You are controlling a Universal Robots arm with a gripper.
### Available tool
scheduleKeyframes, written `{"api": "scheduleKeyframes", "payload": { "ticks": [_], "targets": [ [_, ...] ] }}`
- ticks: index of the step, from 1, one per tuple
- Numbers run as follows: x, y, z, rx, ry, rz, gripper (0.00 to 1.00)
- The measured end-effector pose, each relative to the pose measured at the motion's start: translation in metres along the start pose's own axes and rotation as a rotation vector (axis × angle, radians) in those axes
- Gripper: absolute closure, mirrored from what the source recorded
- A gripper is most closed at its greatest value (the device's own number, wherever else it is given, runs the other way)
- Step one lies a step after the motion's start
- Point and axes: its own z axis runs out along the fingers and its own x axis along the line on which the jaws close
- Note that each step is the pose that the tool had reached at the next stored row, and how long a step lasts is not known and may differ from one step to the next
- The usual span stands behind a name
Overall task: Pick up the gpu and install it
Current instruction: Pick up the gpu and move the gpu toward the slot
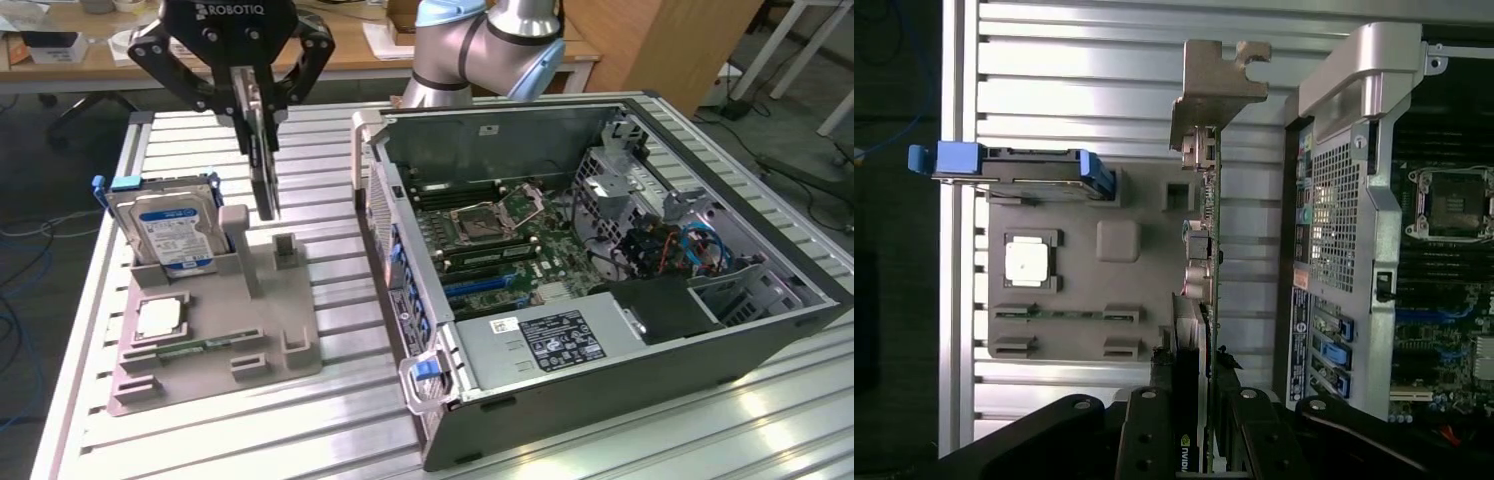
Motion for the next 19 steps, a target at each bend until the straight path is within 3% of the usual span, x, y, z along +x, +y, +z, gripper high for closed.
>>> {"api": "scheduleKeyframes", "payload": {
  "ticks": [19],
  "targets": [
    [0.0,0.0004,-0.0149,-0.0008,0.0001,-0.005,0.74]
  ]
}}
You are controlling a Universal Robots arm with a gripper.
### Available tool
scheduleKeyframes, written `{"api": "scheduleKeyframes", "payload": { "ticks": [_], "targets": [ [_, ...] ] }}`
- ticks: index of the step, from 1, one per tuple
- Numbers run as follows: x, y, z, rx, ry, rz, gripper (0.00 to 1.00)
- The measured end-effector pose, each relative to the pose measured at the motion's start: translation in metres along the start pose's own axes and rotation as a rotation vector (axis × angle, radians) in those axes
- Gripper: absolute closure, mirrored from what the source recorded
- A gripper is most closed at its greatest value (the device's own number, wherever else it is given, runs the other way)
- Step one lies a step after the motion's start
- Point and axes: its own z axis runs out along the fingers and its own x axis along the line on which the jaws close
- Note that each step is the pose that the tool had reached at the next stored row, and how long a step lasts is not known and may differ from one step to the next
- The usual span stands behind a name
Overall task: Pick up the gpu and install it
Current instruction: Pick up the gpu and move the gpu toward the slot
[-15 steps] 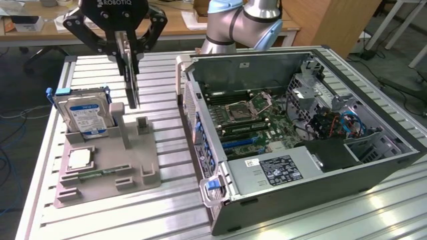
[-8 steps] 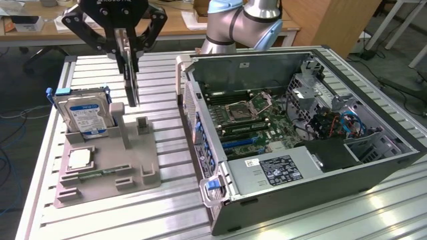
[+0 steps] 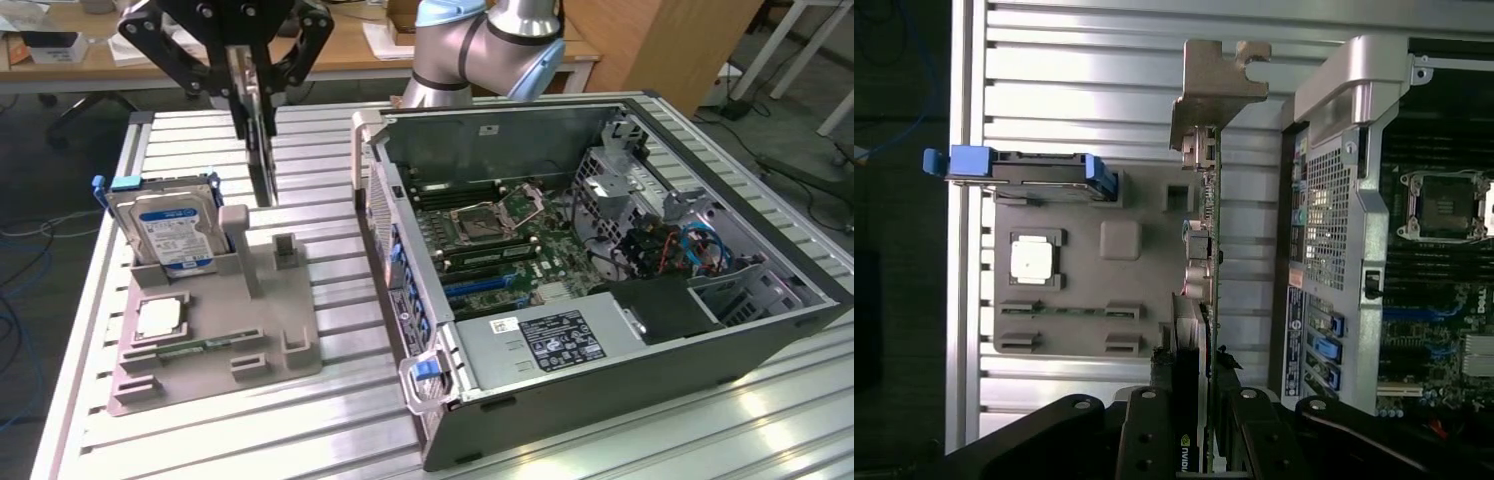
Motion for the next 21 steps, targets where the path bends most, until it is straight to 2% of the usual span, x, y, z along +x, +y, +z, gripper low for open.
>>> {"api": "scheduleKeyframes", "payload": {
  "ticks": [5,7,15,21],
  "targets": [
    [0.0,0.0001,-0.0037,0.0001,0.0,-0.001,0.74],
    [-0.001,0.0001,-0.0037,0.0039,0.0002,-0.001,0.74],
    [-0.012,-0.0002,-0.0016,0.0049,0.0002,-0.001,0.74],
    [-0.016,-0.0003,0.0005,0.0065,0.0002,-0.002,0.74]
  ]
}}
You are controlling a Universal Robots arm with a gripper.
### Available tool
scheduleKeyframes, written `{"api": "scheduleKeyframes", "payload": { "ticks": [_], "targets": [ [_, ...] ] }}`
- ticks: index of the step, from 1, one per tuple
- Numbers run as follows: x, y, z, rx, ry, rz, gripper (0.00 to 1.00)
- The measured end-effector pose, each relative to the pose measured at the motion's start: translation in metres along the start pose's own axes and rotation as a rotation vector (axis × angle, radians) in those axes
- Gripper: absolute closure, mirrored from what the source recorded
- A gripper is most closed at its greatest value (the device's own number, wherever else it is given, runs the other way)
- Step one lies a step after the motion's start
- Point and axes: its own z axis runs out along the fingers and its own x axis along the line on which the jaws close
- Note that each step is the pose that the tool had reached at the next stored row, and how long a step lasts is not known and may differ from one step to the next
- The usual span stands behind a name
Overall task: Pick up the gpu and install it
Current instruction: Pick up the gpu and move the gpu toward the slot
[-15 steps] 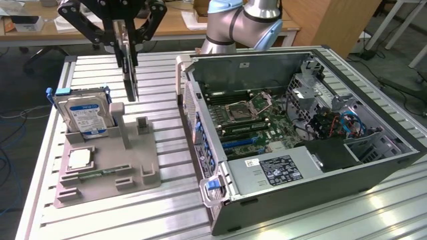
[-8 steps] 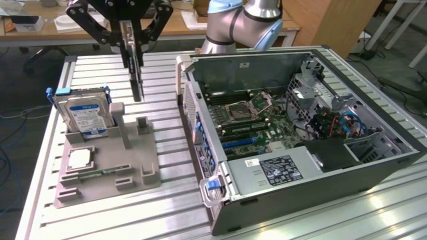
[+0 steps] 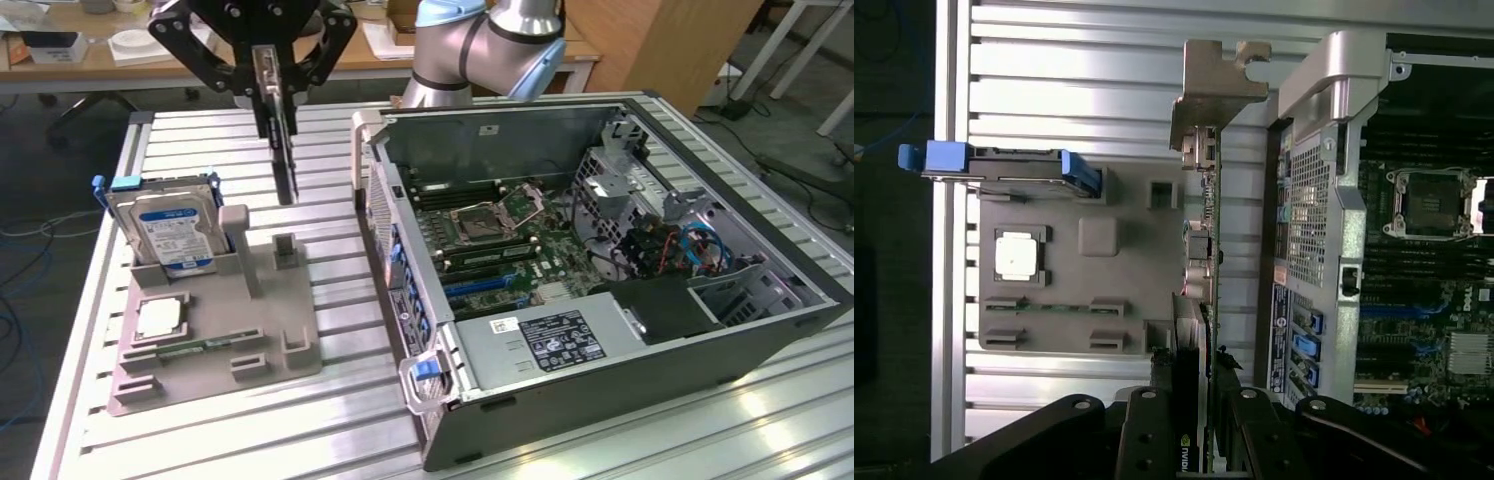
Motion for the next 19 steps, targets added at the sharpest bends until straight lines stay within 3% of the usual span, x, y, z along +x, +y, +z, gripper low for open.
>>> {"api": "scheduleKeyframes", "payload": {
  "ticks": [19],
  "targets": [
    [-0.0086,-0.0003,0.0024,0.0009,0.0002,-0.004,0.74]
  ]
}}
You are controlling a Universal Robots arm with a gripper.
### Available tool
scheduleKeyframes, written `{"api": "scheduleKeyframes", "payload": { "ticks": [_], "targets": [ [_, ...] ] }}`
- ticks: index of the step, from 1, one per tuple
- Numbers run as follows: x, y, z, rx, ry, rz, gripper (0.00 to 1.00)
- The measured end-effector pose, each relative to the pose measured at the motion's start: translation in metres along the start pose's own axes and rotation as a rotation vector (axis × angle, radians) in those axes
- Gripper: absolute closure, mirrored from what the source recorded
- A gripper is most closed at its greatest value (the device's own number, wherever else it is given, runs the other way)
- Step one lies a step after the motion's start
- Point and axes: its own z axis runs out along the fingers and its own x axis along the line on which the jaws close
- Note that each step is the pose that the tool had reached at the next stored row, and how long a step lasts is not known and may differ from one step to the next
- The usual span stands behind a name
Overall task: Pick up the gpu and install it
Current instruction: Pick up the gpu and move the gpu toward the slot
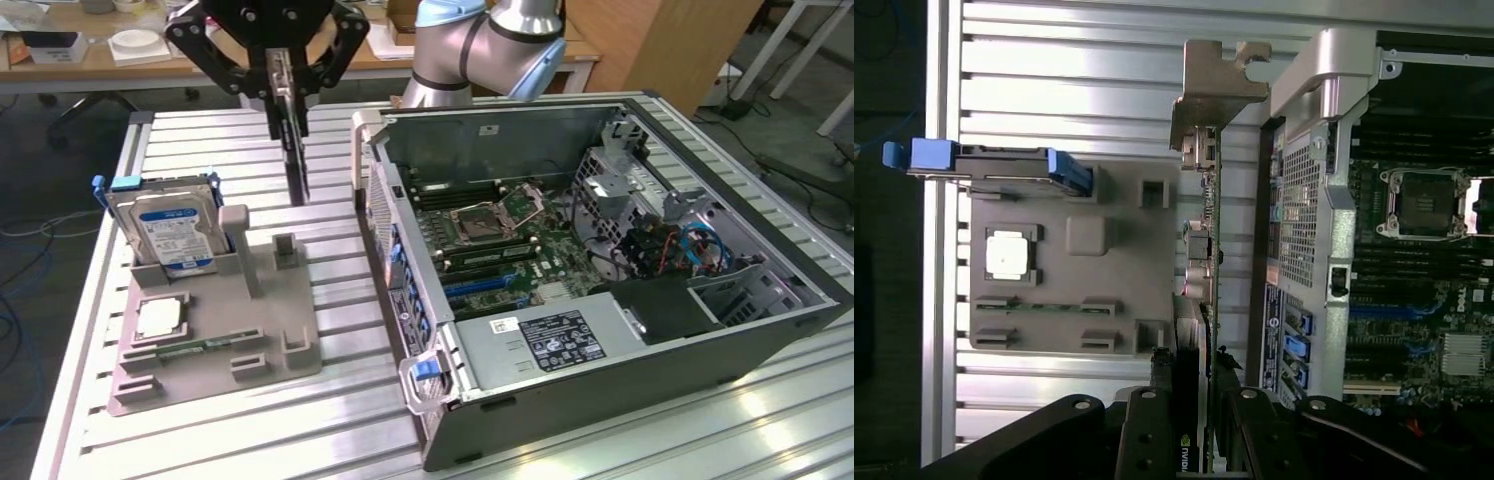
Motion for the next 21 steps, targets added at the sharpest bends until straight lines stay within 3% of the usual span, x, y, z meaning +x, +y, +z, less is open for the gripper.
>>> {"api": "scheduleKeyframes", "payload": {
  "ticks": [21],
  "targets": [
    [-0.0083,-0.0002,0.0013,0.0,0.0,-0.001,0.74]
  ]
}}
